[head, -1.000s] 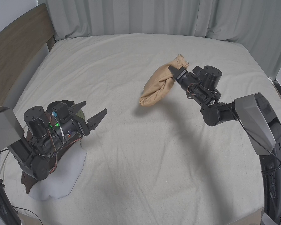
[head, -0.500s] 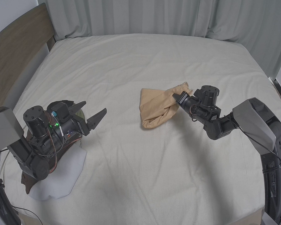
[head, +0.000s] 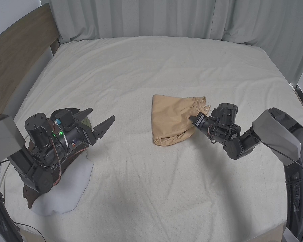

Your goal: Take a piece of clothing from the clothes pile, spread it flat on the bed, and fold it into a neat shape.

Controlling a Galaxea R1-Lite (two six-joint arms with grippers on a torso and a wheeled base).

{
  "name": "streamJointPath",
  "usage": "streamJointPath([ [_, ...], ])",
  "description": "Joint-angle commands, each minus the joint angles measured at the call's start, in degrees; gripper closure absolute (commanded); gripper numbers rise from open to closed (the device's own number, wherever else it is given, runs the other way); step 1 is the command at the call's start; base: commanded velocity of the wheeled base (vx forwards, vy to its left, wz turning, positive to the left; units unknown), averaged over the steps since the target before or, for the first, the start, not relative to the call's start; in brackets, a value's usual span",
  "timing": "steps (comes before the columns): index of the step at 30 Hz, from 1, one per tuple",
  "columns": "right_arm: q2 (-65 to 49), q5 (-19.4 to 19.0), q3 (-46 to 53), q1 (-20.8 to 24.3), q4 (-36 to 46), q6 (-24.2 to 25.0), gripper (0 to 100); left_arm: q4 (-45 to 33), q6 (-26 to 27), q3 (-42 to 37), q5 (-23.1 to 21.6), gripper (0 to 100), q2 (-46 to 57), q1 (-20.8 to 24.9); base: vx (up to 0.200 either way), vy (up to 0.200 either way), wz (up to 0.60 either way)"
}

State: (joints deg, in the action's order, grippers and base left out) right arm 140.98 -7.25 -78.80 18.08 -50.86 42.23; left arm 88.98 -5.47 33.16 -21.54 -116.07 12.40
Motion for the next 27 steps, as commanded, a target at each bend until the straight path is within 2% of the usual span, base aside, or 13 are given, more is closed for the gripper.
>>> streamJointPath([
  [1,0.0,0.0,1.7,-0.1,-0.7,0.0,100,0.1,-0.1,0.2,0.0,0,0.1,0.0,0.0,0.0,0.0],
  [12,-0.1,0.0,1.8,-0.2,-0.9,-0.1,100,0.1,-0.1,0.3,0.0,0,0.1,0.0,0.0,0.0,0.0],
  [13,-0.2,0.0,1.8,-0.2,-0.9,-0.1,0,0.1,-0.1,0.3,0.0,0,0.1,0.0,0.0,0.0,0.0],
  [22,-3.2,0.0,7.3,-0.9,-0.7,-0.8,0,0.1,-0.9,0.3,0.0,0,0.9,0.0,0.0,0.0,0.0],
  [27,-6.2,-0.4,13.1,-3.0,-0.7,-2.6,0,0.1,-0.9,0.4,0.0,0,1.0,0.0,0.0,0.0,0.0],
])
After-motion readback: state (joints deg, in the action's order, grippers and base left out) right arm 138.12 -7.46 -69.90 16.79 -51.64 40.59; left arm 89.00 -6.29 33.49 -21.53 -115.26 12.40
